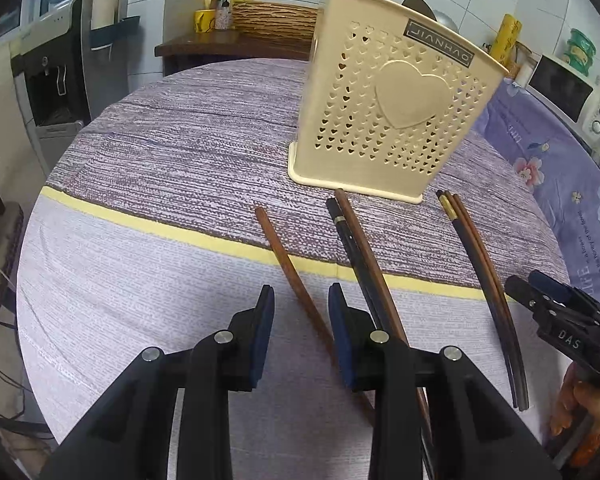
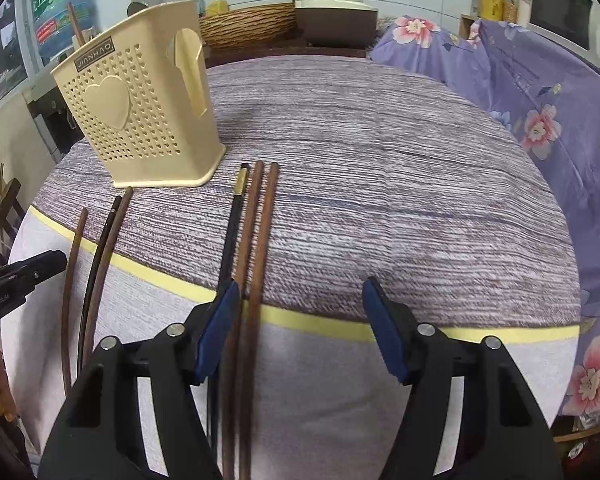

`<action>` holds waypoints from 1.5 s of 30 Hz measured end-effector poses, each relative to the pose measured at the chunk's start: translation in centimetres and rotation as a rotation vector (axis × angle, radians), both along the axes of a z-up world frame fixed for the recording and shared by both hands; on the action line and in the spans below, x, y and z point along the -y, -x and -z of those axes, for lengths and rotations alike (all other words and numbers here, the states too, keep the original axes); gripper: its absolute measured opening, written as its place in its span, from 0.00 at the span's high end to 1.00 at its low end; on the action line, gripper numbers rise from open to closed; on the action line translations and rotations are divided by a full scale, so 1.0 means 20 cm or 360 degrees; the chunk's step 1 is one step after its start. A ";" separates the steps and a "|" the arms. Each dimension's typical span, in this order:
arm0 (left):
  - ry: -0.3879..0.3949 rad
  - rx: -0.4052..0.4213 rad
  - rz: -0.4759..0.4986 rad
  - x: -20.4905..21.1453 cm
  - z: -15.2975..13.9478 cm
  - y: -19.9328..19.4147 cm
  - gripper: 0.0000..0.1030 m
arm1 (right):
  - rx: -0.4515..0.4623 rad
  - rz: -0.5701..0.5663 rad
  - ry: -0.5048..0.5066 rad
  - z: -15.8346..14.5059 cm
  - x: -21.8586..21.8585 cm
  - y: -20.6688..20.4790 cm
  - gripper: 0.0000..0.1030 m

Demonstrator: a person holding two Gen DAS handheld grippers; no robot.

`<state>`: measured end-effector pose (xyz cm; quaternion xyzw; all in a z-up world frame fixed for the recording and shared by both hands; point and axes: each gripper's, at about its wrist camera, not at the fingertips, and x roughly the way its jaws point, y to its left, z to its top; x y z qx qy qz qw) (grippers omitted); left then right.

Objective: Organize utensils
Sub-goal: 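Position the right tool over a wooden chopstick while the left tool approaches another chopstick, then close the right tool on a wooden chopstick while the left tool grasps another chopstick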

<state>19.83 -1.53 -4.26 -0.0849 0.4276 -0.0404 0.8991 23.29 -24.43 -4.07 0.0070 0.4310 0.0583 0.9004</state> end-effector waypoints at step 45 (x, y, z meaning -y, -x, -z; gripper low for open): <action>-0.0117 -0.0072 -0.0020 0.07 0.03 -0.25 0.89 | -0.0053 0.0084 0.0122 0.04 -0.14 -0.49 0.91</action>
